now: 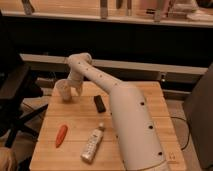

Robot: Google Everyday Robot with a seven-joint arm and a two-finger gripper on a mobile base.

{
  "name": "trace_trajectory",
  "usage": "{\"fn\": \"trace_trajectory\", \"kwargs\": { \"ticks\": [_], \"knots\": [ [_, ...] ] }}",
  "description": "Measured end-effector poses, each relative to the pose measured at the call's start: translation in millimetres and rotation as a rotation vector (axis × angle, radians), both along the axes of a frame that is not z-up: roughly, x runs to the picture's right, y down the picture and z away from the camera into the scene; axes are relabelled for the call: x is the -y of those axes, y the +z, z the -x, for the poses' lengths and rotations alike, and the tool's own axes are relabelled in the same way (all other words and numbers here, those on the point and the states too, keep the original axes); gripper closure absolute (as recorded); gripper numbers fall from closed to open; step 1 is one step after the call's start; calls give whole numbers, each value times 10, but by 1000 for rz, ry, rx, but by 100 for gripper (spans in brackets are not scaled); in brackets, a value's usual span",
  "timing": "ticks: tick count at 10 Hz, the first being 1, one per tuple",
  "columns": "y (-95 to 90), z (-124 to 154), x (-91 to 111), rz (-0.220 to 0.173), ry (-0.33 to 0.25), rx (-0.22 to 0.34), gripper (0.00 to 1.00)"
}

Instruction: Place the ceramic cup in the ceramic bowl

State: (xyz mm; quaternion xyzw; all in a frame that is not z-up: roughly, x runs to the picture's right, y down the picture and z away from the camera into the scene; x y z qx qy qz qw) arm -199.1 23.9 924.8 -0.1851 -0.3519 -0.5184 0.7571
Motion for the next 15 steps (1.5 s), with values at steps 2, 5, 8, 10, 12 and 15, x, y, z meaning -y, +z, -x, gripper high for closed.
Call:
{"fn": "trace_trajectory", "kwargs": {
  "ticks": [2,5,8,10,12,15],
  "knots": [
    [-9,-14,-6,6,-2,3,22],
    [-30,-55,27,24,-10,-1,32],
    [-43,-45,17,34,-15,9,25],
    [-56,-92,37,42,-16,11,22],
    [-71,-116,49,51,-22,13,37],
    [-79,-97,41,57,-26,21,53]
  ]
}}
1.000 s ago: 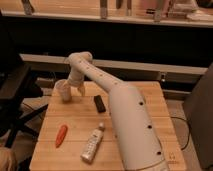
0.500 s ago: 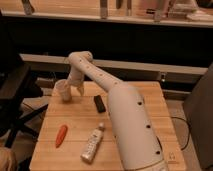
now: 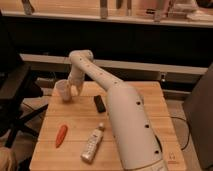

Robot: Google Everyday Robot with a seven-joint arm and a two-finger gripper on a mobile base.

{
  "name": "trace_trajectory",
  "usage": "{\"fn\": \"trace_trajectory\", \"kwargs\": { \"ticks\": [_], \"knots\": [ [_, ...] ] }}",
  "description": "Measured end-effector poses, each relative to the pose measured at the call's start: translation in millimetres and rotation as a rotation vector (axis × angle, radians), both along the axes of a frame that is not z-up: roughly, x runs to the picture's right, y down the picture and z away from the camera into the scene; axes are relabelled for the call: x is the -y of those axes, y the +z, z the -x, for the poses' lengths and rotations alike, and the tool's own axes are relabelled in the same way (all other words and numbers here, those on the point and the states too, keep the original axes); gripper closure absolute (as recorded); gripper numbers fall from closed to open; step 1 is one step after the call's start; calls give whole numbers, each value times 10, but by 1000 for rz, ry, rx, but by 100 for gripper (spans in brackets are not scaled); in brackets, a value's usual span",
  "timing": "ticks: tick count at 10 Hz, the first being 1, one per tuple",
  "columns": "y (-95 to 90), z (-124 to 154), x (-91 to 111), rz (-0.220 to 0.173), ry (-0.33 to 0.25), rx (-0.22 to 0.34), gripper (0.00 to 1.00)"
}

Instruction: Place the ceramic cup in the ceramic bowl

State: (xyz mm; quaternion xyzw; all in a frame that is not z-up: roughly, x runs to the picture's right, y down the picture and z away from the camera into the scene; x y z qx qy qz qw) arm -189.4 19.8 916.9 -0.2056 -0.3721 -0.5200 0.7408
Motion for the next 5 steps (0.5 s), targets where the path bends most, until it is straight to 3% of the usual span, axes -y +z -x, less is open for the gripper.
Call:
{"fn": "trace_trajectory", "kwargs": {
  "ticks": [1,3,5],
  "knots": [
    [-2,-20,2,3,0,2,54],
    [-18,-59,22,11,-9,1,66],
    [-47,-47,26,13,-21,1,84]
  ]
}}
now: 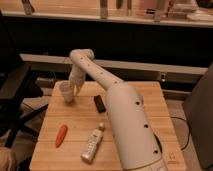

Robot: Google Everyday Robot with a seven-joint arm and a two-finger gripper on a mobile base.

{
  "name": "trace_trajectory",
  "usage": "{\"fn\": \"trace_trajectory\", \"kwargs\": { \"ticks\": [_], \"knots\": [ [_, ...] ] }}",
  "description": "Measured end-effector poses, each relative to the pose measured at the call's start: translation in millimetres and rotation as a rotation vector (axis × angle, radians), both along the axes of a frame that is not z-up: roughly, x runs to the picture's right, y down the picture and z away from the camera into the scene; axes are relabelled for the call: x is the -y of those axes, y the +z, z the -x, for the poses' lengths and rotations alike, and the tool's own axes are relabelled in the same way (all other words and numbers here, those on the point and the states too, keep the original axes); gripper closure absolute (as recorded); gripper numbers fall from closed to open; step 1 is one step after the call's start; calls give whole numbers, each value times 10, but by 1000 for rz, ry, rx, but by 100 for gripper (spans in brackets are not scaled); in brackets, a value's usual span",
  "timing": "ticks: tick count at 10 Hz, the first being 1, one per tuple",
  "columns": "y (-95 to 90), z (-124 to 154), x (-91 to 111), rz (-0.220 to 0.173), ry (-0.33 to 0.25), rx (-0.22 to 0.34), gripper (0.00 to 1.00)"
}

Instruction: Place the ceramic cup in the ceramic bowl

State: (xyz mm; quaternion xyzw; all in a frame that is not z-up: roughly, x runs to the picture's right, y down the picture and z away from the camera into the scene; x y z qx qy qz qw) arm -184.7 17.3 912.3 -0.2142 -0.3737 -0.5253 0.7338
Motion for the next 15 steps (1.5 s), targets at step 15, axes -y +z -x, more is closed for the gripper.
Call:
{"fn": "trace_trajectory", "kwargs": {
  "ticks": [15],
  "knots": [
    [-159,-678,24,6,38,-49,88]
  ]
}}
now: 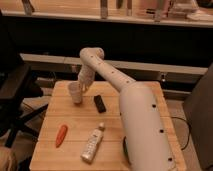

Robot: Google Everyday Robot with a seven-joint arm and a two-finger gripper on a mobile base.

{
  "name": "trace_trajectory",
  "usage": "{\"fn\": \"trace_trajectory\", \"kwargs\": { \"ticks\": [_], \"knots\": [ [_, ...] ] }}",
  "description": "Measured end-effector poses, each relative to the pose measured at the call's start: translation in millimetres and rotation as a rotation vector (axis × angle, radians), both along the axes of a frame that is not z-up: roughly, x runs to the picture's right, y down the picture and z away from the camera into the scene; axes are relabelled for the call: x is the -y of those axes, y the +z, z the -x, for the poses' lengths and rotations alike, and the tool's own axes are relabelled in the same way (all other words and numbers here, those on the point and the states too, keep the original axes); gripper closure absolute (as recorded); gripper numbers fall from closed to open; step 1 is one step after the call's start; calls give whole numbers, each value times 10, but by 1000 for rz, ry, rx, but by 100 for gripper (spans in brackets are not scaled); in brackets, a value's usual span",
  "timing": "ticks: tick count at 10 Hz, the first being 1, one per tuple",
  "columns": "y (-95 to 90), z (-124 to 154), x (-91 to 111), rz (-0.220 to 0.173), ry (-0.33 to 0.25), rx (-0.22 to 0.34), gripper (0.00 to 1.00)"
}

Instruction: Place the ceramic cup in the ceramic bowl

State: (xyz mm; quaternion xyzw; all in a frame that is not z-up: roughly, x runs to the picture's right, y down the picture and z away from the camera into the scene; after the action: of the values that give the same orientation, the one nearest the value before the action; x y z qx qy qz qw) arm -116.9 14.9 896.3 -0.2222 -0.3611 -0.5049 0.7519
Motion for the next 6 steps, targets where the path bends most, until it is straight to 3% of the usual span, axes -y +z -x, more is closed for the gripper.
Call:
{"fn": "trace_trajectory", "kwargs": {
  "ticks": [3,4,6],
  "knots": [
    [-8,-84,28,-6,2,-6,93],
    [-38,-133,16,-7,6,-9,98],
    [-155,-262,-39,-10,22,-18,99]
  ]
}}
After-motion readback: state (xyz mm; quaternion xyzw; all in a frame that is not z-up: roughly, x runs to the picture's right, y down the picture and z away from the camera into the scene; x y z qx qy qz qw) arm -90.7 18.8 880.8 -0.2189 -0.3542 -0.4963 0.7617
